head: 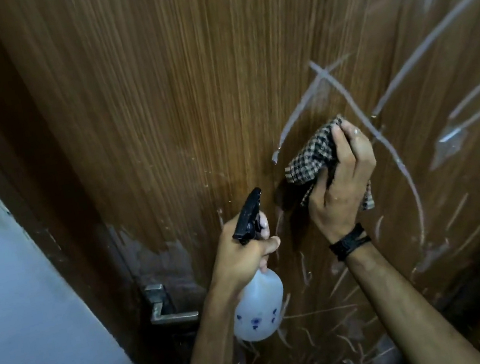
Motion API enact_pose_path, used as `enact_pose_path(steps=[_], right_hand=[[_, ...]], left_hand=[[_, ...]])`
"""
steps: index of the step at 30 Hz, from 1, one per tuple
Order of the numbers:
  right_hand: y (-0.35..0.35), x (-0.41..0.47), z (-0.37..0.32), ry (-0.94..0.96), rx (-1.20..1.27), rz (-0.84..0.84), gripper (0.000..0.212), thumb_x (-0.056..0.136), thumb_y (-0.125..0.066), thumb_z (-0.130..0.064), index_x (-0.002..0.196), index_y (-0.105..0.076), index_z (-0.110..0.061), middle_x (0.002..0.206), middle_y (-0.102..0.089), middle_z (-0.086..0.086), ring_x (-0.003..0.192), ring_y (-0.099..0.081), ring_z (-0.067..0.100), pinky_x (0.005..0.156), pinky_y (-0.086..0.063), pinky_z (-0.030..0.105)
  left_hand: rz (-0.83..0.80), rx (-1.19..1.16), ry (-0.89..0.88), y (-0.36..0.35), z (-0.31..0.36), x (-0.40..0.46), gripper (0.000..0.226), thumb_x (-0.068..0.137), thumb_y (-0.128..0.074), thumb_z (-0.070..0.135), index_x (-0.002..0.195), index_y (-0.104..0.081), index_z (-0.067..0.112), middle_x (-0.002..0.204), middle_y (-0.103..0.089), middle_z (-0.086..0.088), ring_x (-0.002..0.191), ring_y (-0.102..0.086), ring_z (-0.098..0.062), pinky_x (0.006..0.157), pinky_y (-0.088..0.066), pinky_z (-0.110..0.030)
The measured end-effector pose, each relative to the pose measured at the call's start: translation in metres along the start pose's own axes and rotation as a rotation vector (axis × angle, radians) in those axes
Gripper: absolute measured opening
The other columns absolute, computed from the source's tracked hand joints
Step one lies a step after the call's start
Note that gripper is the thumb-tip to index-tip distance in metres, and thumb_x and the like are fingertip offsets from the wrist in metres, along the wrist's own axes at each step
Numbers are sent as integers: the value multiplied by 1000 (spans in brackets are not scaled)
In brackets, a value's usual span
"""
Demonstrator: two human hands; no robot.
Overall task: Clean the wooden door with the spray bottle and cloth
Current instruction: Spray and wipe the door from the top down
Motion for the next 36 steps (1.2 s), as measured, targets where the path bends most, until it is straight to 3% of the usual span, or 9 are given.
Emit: enact_pose_path(steps=[6,12,16,20,23,30,33,36], right_hand=[[-38,30,2,122,-101,-60,61,88,-59,8,145,-40,-1,149,-35,14,139,-35,34,120,-28,47],[-70,-81,-21,440,-216,-302,69,95,-50,-10,158,-23,-12,157,-29,7,144,-28,26,124,-20,39],[-73,-78,-26,411,-187,-317,68,92,-50,-7,156,-28,-13,154,-33,6,143,-30,25,124,-21,39],[-70,7,-37,248,-76,-149,67,87,-57,2,150,-37,-9,151,-34,8,142,-32,27,120,-29,45],[-76,34,-56,242,-76,-88,62,90,-55,2,149,-41,-9,151,-36,8,140,-36,27,118,-33,45],[-108,-82,-88,623,-145,-403,56,101,-46,-10,155,-34,-11,158,-30,7,145,-30,26,125,-17,39],[-104,-95,-73,541,-117,-442,59,97,-46,-7,154,-31,-11,155,-31,8,144,-30,28,124,-16,40],[-88,-38,-55,262,-84,-268,63,89,-52,2,150,-38,-5,151,-35,13,142,-31,31,123,-19,44]], left_hand=[[0,21,-19,-7,3,2,25,87,-57,-18,88,-54,7,74,-48,-5,45,-43,-8,45,-41,-23],[83,-39,-28,3,3,0,27,86,-57,-20,93,-57,6,82,-49,-14,42,-39,-11,43,-39,-24],[125,-48,-32,13,4,-7,27,86,-58,-20,93,-57,6,86,-51,-12,44,-39,-10,45,-37,-25],[174,-55,-33,27,7,-14,29,86,-56,-21,95,-57,6,89,-51,-12,44,-41,-8,45,-36,-24],[207,-54,-41,37,8,-20,29,86,-56,-21,95,-57,6,88,-51,-12,44,-42,-7,44,-36,-23],[276,-44,-12,61,-1,-28,26,86,-57,-19,86,-55,7,75,-48,-13,41,-39,-10,43,-37,-24],[285,-40,10,70,-9,-34,27,86,-57,-18,86,-55,9,75,-46,-13,41,-39,-12,45,-38,-25],[251,-20,17,77,-14,-38,26,85,-58,-16,88,-54,10,75,-46,-9,44,-42,-12,48,-39,-27]])
Point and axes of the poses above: each hand's wrist, its own x-axis towards the middle knuckle, its own y-axis out of the back of the hand, z = x × y, the point moved 10 cm from there along x, towards the middle knuckle
